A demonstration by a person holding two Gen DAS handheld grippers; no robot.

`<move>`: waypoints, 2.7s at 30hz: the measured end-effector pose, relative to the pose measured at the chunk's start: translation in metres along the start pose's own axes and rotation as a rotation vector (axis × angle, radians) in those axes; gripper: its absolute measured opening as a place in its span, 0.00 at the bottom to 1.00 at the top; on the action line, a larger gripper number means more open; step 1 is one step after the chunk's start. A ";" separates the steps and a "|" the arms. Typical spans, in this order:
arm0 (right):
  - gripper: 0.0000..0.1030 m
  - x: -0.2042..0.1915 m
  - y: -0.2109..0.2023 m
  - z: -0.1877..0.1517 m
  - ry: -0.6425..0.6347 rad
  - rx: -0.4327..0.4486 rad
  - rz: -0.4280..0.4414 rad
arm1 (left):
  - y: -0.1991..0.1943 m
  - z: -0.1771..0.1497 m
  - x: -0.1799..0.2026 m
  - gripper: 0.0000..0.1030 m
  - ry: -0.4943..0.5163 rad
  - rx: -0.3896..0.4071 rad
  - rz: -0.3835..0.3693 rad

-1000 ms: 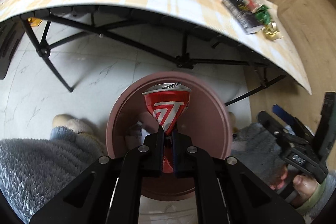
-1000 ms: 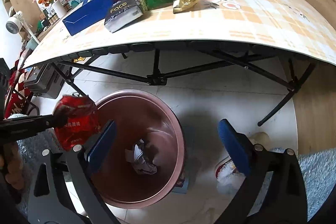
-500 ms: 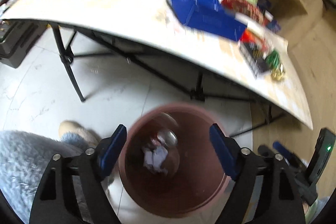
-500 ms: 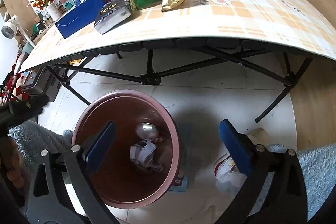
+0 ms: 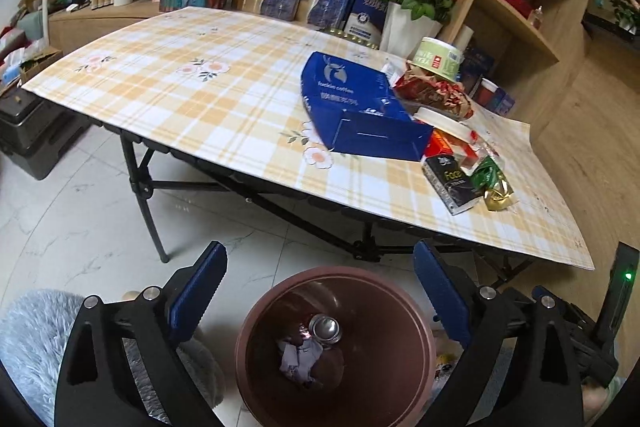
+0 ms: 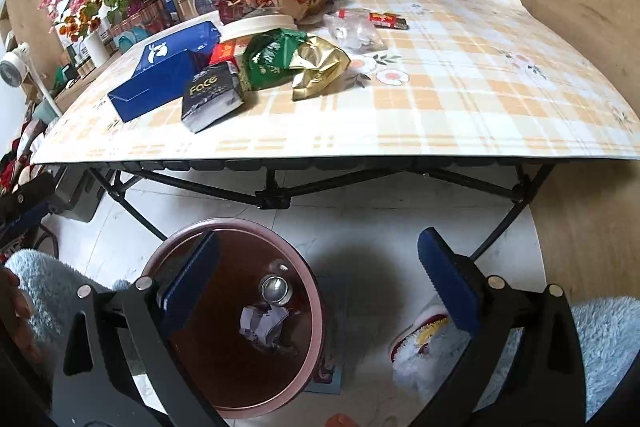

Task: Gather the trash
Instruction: 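Move the left gripper to the blue Luckin coffee box and grasp it, then lift the blue box with the left gripper while the right gripper grasps green and gold wrappers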

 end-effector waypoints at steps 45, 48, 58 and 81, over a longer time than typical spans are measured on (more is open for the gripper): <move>0.39 -0.030 0.070 0.106 -0.299 0.154 0.100 | 0.034 0.024 -0.033 0.73 -0.153 -0.082 -0.063; 0.37 -0.025 0.069 0.110 -0.267 0.156 0.115 | 0.040 0.030 -0.032 0.65 -0.159 -0.093 -0.093; 0.21 -0.001 0.057 0.124 -0.143 0.191 0.184 | 0.068 0.075 -0.050 0.45 -0.344 -0.088 -0.188; 0.21 -0.005 0.065 0.121 -0.135 0.155 0.232 | 0.163 0.138 -0.063 0.28 -0.279 -0.168 -0.259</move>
Point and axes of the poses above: each gripper's, at about its wrist camera, not at the fingertips, and y roughly the way its jaws point, x to its right, z to its top, the point moved 4 cm from there along y, roughly the way its jaws point, and after that the axes turned 9 degrees about y, right-handed, at the moved point
